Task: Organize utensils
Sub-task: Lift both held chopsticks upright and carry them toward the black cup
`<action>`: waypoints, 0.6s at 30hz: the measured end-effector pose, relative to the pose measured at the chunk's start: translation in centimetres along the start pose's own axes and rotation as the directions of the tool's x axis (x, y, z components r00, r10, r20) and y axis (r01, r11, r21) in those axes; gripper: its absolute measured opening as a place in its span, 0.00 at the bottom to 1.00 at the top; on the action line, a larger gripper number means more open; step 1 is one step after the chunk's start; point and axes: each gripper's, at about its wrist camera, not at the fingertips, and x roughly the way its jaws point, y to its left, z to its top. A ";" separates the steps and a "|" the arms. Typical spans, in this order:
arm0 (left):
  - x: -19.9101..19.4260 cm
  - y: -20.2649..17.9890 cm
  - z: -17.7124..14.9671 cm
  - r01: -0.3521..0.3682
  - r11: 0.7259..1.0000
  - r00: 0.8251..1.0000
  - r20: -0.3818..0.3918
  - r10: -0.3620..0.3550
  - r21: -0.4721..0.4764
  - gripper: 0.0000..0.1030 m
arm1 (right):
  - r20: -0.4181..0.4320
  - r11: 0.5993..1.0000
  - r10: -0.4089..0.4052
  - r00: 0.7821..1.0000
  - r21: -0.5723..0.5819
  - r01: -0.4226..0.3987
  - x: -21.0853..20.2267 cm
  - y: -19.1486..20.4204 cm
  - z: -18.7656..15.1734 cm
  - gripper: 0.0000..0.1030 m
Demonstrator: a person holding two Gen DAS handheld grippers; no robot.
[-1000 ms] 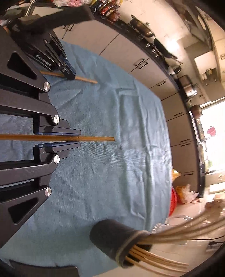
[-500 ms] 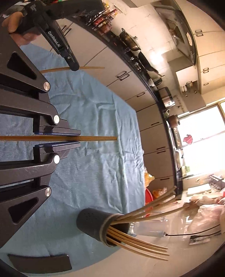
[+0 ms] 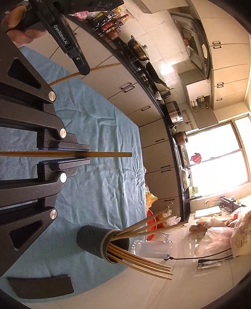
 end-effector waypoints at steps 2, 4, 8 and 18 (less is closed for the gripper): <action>-0.4 -0.1 0.1 0.003 1.000 1.000 0.008 -0.003 0.000 0.06 | 0.007 1.000 0.000 1.000 -0.001 0.000 -0.3 0.1 0.1 0.07; -0.6 -0.2 0.2 0.006 1.000 1.000 0.013 -0.006 0.002 0.06 | 0.016 1.000 -0.002 1.000 0.000 0.002 -0.6 0.1 0.2 0.07; -0.9 -0.4 0.3 0.009 1.000 1.000 0.021 -0.009 0.006 0.06 | 0.026 1.000 -0.005 1.000 0.004 0.005 -0.9 -0.3 0.2 0.07; -1.2 -1.0 0.4 0.011 1.000 1.000 0.027 -0.011 0.016 0.06 | 0.046 1.000 -0.016 0.999 0.017 0.015 -1.6 -0.7 0.2 0.07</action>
